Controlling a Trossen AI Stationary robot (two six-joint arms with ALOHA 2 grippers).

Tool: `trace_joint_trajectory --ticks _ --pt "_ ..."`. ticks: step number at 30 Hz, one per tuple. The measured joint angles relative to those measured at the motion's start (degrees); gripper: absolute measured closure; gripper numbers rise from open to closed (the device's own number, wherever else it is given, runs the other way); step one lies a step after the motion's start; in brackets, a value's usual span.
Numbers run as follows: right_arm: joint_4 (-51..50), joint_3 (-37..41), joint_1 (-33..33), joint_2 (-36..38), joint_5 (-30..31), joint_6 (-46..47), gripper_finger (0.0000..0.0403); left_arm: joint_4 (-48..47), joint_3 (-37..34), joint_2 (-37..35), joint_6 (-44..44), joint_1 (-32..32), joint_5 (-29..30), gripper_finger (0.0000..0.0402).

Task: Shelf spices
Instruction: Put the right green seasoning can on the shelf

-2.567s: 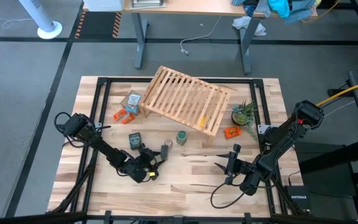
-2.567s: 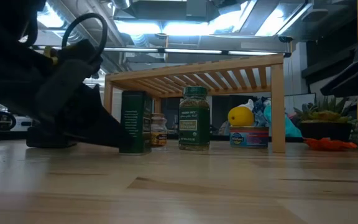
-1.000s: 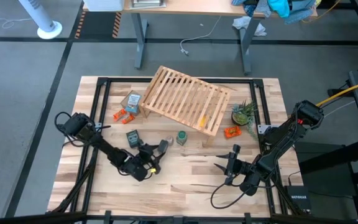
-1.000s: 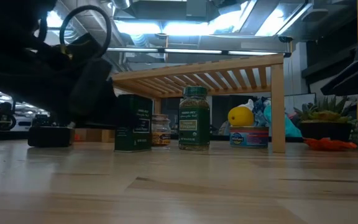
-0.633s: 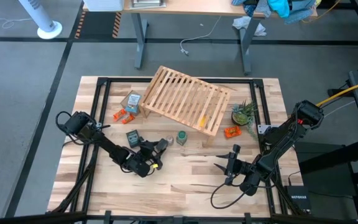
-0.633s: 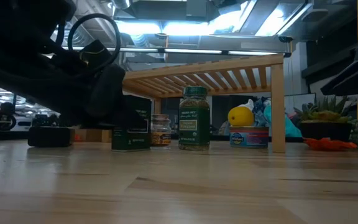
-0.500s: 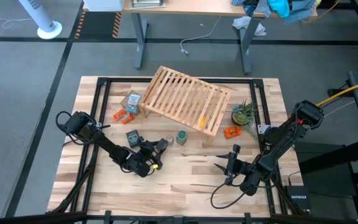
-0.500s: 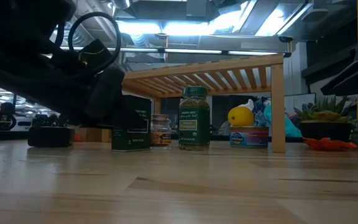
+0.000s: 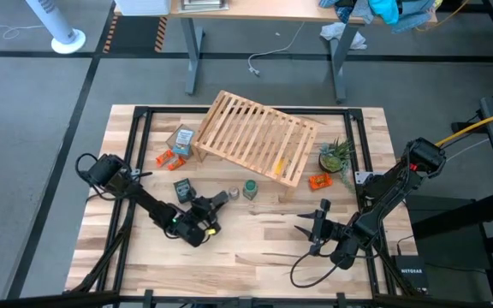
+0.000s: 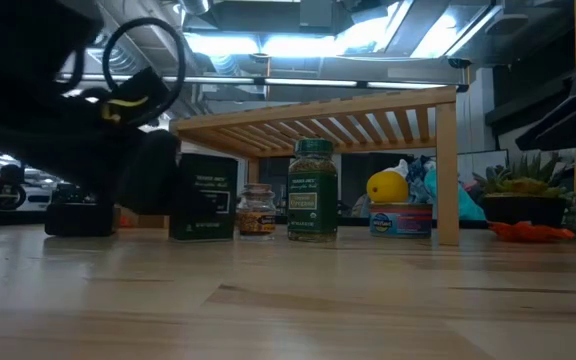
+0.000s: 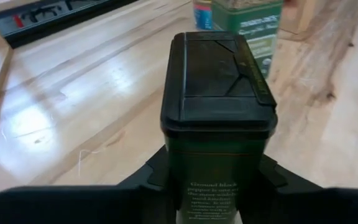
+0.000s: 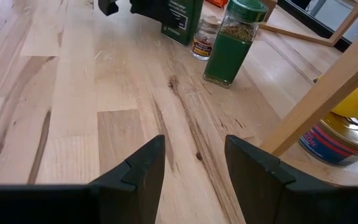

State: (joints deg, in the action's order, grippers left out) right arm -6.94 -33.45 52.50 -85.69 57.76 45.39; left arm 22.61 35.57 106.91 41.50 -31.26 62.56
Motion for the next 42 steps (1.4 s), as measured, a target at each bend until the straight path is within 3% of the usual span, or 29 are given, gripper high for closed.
trace_joint_trajectory --ticks 7,12,16,22,26,31,38,42 --pt "0.27 0.0 -0.01 0.0 0.0 0.02 0.0231 0.54 -0.02 -0.53 -0.01 -5.05 4.89 0.0302" --pt "1.24 0.0 -0.01 0.0 0.0 0.04 0.0231 0.76 -0.02 -6.15 -3.7 -8.76 8.53 0.0302" --pt "1.46 0.0 0.01 0.0 0.0 0.07 0.0231 0.87 0.02 -15.01 -13.83 -10.44 8.74 0.0302" --pt "3.77 0.0 0.01 0.0 0.0 -1.35 0.0231 1.01 0.22 -31.87 -38.4 -9.43 7.53 0.0302" --pt "5.4 0.0 -0.01 0.0 0.0 -3.66 0.0231 0.61 0.24 -43.28 -48.96 -5.03 -0.51 0.0302" --pt "5.99 -0.02 -0.01 0.0 0.02 -4.12 0.0231 -0.44 0.25 -54.26 -55.69 4.27 -13.57 0.0302" --pt "6.04 -0.02 -0.01 0.0 0.12 -5.44 0.0231 -12.19 0.28 -62.18 -51.58 22.97 -30.02 0.0302" --pt "6.04 -0.02 -0.01 0.0 0.24 -5.62 0.0231 -16.97 0.27 -61.93 -48.33 34.26 -44.23 0.0302"
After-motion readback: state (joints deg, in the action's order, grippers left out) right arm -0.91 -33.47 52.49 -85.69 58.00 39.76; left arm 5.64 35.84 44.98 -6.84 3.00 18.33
